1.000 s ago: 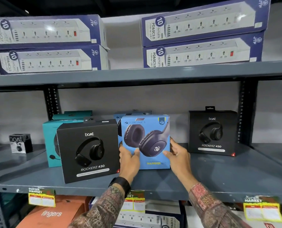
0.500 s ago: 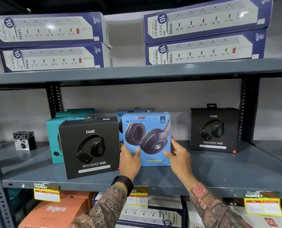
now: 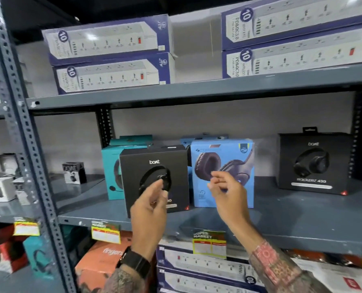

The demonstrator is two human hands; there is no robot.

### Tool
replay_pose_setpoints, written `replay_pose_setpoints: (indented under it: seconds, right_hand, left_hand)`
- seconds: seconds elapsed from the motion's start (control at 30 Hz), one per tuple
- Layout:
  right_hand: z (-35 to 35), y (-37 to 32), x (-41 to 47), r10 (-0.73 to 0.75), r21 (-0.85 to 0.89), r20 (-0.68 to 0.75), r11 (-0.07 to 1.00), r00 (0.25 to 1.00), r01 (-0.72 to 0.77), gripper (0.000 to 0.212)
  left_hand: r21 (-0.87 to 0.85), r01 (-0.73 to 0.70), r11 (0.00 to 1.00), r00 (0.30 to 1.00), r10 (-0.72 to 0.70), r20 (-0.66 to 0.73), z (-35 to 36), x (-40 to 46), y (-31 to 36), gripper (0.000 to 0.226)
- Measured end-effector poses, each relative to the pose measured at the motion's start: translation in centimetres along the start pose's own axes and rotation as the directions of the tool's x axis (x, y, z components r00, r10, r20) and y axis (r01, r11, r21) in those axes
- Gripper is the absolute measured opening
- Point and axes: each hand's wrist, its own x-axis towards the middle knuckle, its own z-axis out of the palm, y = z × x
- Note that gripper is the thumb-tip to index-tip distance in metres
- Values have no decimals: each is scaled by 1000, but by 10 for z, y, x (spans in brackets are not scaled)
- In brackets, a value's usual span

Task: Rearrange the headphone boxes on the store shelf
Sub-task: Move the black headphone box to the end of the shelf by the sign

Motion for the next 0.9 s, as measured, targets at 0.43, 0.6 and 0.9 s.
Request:
replay_pose_setpoints:
  seconds: [0.43,0.6,0.9]
  right_hand:
    - [77,-12,-9,227,-76,295,974,928,-214,67]
    - [80,-13,-16,223,-66,206,975,953,-214,61]
    - [27,-64,-50,16,37,61,999,998,-18,59]
  left_hand:
    - [10,128,992,979,-128,160,-67,60,-68,82]
    - [-74,139,988,983,-128,134,-77,56,-60,66]
    - [-14,-3,1000,985,5,174,-114,35,-8,59]
